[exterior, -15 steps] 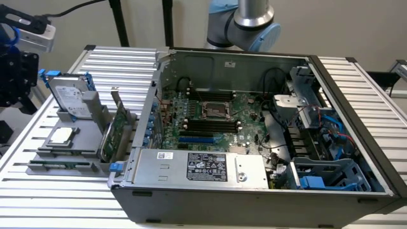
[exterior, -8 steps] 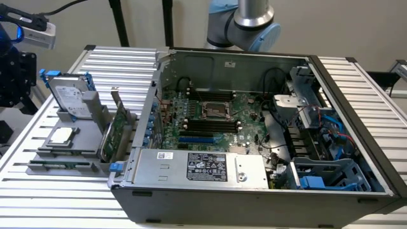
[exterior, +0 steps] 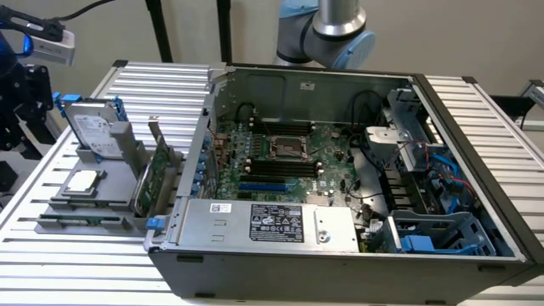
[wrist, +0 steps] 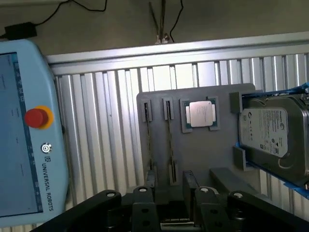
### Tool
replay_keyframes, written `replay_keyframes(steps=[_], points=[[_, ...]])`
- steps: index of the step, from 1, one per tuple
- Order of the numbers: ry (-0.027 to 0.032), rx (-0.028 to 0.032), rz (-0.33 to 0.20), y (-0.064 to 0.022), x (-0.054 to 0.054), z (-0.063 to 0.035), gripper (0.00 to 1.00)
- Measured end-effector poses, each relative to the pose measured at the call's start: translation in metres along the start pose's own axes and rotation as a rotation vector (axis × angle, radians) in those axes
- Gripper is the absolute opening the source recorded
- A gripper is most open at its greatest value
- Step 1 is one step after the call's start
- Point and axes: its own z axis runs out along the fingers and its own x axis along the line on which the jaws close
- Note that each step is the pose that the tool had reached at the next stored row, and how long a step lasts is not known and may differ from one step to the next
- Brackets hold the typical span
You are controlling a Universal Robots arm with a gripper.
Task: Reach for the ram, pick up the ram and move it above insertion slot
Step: 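Pick up the ram and move it above insertion slot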
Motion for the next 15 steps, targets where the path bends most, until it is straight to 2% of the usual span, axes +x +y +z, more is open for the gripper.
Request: replay_keyframes(steps=[1,15], points=[[0.0001,0.0000,-0.005,0.0000,0.000,0.0017,0.36],[0.0007,-0.0004,-0.031,-0.0003,0.000,0.0269,0.36]])
